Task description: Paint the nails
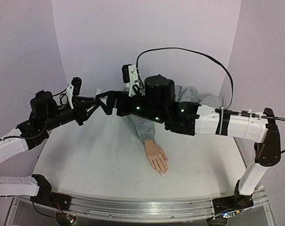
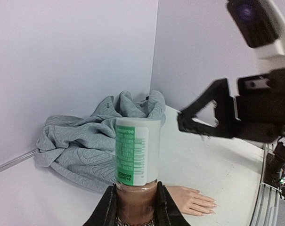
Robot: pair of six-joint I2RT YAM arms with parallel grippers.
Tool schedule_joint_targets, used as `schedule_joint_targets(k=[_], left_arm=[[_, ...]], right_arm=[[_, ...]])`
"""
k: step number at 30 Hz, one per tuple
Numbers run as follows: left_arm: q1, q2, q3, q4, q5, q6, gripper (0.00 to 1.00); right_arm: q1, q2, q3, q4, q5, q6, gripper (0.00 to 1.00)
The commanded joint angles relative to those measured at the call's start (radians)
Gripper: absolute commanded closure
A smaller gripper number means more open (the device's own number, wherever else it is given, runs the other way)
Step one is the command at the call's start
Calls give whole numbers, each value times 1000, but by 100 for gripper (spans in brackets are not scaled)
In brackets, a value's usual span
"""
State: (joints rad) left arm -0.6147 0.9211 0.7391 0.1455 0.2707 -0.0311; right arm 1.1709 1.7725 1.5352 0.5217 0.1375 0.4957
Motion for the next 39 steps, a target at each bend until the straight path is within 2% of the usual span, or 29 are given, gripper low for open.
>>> schedule_joint_targets(k=[1, 4, 6, 8, 13, 16, 23, 28, 33, 37, 39], left_arm=[[4, -51, 42, -16, 189, 15, 100], [4, -39, 47, -17, 375, 29, 100], [4, -24, 49, -16, 452, 30, 100], [4, -17, 48, -16, 465, 30, 100], [6, -10, 36, -17, 492, 76, 100], [7, -3, 33, -15, 521, 76, 100], [7, 8, 35, -15, 588, 76, 100], [7, 16, 42, -16, 604, 75, 100], [7, 32, 53, -15, 614, 57, 100], [7, 33, 74, -15, 533, -3, 100], [6, 36, 86, -14, 475, -27, 100]], right_arm=[[-95, -67, -44, 46, -384, -91, 2], [-116, -90, -85, 95, -496, -116, 2], [-120, -88, -97, 128, -552, -118, 2], [-120, -81, -111, 163, -589, -113, 7], [-121, -69, -128, 250, -628, -98, 26], [-124, -51, -112, 275, -670, -88, 30], [-124, 1, -59, 292, -747, -73, 49], [-123, 2, -63, 312, -751, -64, 67], [-123, 3, -82, 333, -753, -43, 76], [-122, 8, -113, 374, -727, -12, 91], [-117, 8, -131, 374, -657, 2, 100]])
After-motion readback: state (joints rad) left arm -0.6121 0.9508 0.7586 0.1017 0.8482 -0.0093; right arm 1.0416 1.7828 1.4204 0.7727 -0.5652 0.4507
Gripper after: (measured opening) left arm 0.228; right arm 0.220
